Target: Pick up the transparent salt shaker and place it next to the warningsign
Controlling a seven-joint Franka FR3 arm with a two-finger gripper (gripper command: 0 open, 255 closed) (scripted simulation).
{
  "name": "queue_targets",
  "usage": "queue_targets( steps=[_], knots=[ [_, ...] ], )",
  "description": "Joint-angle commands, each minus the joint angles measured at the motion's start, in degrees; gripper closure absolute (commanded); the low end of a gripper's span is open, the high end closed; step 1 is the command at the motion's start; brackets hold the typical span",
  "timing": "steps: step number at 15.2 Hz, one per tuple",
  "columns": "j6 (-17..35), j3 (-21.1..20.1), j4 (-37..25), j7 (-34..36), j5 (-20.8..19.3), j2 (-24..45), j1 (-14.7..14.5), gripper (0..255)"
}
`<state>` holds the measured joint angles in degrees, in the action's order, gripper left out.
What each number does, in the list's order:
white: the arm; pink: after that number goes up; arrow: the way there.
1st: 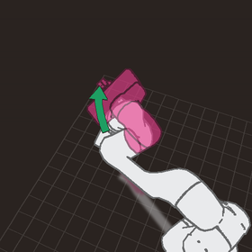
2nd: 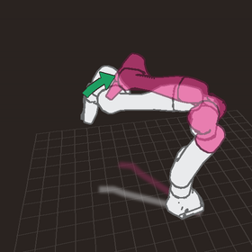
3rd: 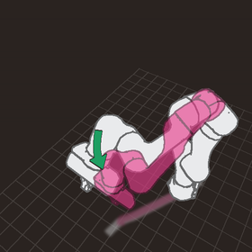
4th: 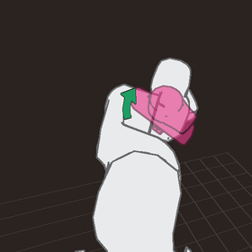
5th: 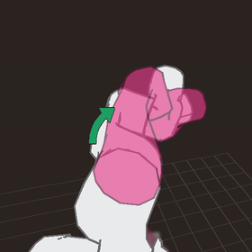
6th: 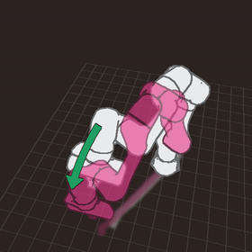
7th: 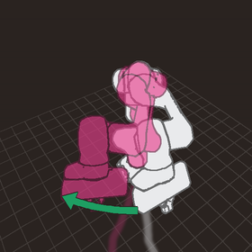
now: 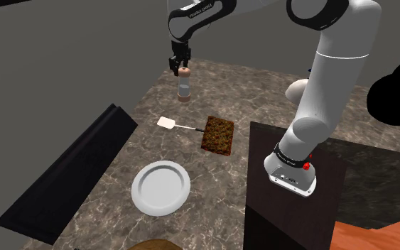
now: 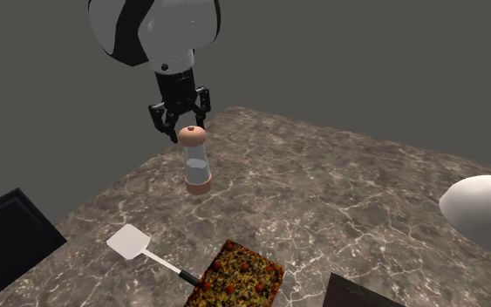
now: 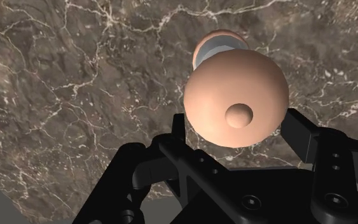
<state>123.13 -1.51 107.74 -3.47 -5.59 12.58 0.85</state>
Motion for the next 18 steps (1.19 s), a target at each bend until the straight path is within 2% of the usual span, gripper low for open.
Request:
queue_targets(
  steps=[1, 4, 18],
  knots=[
    [0.0, 0.0, 0.0, 0.0, 0.0, 0.0, 0.0, 255],
    [0.0, 0.0, 0.0, 0.0, 0.0, 0.1, 0.0, 255],
    [-9.9, -0.1, -6.9, -0.9, 0.6, -3.0, 0.0, 255]
  ],
)
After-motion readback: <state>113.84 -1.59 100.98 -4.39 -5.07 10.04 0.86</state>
